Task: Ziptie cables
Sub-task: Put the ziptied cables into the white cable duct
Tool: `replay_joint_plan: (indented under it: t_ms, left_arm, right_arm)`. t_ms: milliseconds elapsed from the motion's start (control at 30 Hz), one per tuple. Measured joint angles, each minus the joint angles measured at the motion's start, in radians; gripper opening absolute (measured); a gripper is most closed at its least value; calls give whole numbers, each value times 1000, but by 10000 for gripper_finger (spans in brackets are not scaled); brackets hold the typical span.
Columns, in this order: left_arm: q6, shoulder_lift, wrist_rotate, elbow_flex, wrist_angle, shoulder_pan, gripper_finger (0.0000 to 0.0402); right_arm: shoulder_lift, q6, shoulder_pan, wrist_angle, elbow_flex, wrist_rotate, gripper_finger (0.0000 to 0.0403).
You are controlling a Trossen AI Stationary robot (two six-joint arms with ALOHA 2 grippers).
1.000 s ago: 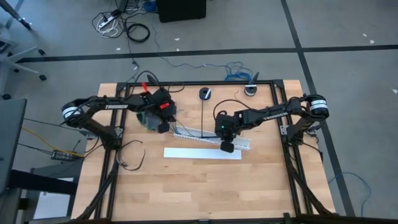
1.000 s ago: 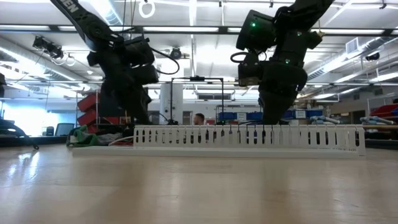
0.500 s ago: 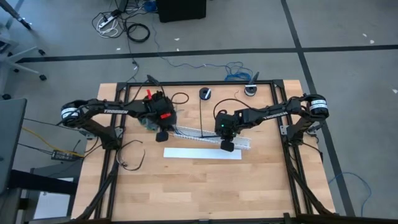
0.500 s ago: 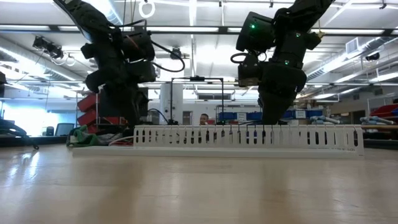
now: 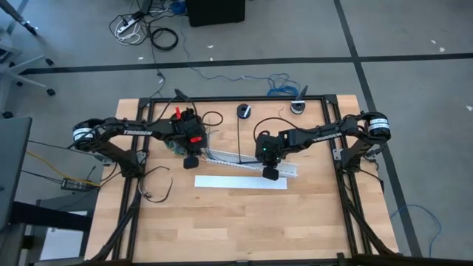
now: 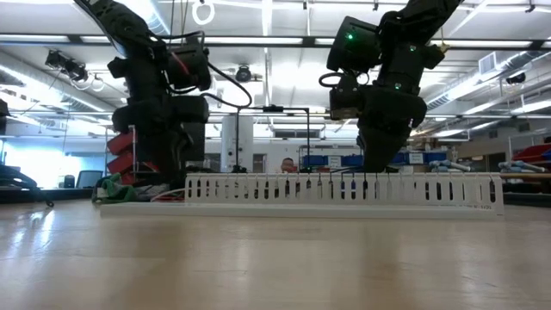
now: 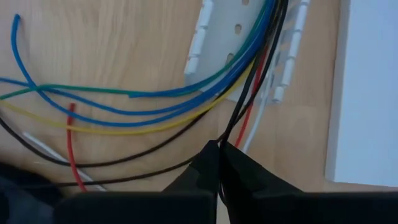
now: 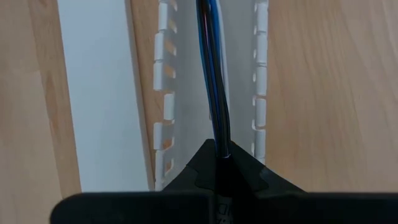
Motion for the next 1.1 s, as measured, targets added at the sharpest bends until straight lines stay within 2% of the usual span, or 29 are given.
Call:
replay_joint_plan:
  t_ms: [500, 633, 900, 1033, 1100]
  left_arm:
    - [-100, 0, 25, 28, -80, 0, 13]
    - [-101, 0, 28, 31, -81, 0, 43]
    - [-153, 44, 24, 31, -167, 0, 133]
    - [-154, 50, -72, 31, -214, 1, 155]
    - [-144, 50, -86, 31, -204, 3, 157]
  right_arm:
    - [0, -19, 0, 8, 0, -1, 9]
    - [0, -24, 1, 9, 0, -1, 9]
    - [0, -35, 1, 10, 0, -1, 9]
    - [0, -37, 1, 9, 0, 15, 8]
    - [0, -36, 2, 1, 0, 37, 8]
